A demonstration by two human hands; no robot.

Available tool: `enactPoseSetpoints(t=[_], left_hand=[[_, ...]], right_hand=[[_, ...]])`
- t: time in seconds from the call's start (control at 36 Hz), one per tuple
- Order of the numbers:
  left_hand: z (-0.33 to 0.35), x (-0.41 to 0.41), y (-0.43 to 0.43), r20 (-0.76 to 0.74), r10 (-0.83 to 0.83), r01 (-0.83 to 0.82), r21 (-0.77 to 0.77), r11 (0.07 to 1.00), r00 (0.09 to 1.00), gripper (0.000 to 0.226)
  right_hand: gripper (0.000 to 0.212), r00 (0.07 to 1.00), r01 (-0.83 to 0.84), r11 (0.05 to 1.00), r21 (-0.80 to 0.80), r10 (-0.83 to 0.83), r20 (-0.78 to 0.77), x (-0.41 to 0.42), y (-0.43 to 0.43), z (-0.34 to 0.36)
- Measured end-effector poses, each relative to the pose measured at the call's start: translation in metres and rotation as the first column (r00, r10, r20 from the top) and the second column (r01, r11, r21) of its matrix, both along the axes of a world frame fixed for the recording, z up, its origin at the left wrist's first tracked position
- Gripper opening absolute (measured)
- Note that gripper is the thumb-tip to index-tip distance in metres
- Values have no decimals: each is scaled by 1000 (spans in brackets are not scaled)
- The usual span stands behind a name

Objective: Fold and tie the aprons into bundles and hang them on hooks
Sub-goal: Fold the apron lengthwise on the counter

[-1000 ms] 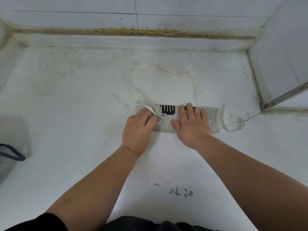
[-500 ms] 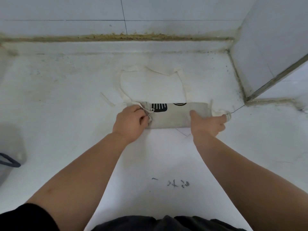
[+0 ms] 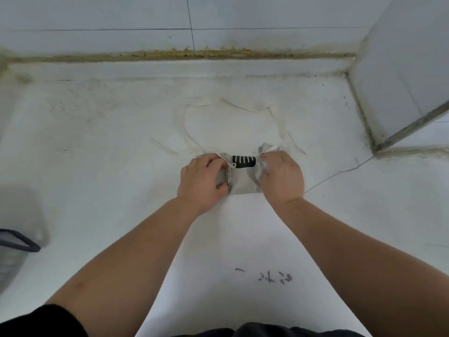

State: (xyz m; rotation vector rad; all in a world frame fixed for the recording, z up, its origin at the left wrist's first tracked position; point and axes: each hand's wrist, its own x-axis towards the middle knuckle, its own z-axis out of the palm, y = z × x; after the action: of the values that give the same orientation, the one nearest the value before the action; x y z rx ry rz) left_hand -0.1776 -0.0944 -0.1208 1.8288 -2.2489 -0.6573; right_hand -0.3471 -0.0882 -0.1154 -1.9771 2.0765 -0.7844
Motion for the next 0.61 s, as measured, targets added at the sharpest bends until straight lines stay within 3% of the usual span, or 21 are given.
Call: enactPoseSetpoints(t=[0.06,0.11,0.19,0.31,0.5,0.56,0.61], left_hand=[[0,0,-1,13,-14,15,-28,999,1000,48],[-1,2,-2,5,-26,26,-41,999,1000,48],[-3,3,-4,-25,-30,28,-53,998,999,45],[-4,5,-2,-81,-20,17,-44,999,996,47],[-10,4,13,-36,-68,64,-103,993,997,67],[-11,4,14,-47,-28,23,-90,996,999,70],[-12,4,15,-133,45,-57,-83,995,990,76]], right_hand=[[32,979,-142,981,-133,119,-168,4,-1,-9],[31,936,-260,955,-143,213,-282,11,1,-12],[19,925,-264,958,-110,219,-311,22,0,-16],[41,980,-130,988,-83,115,-163,29,2,-26],[24,986,112,982,-154,-91,136,20,12,-20],[24,917,243,969,-38,-217,333,18,10,-6],[35,774,390,908,153,-413,480,8,7,1]])
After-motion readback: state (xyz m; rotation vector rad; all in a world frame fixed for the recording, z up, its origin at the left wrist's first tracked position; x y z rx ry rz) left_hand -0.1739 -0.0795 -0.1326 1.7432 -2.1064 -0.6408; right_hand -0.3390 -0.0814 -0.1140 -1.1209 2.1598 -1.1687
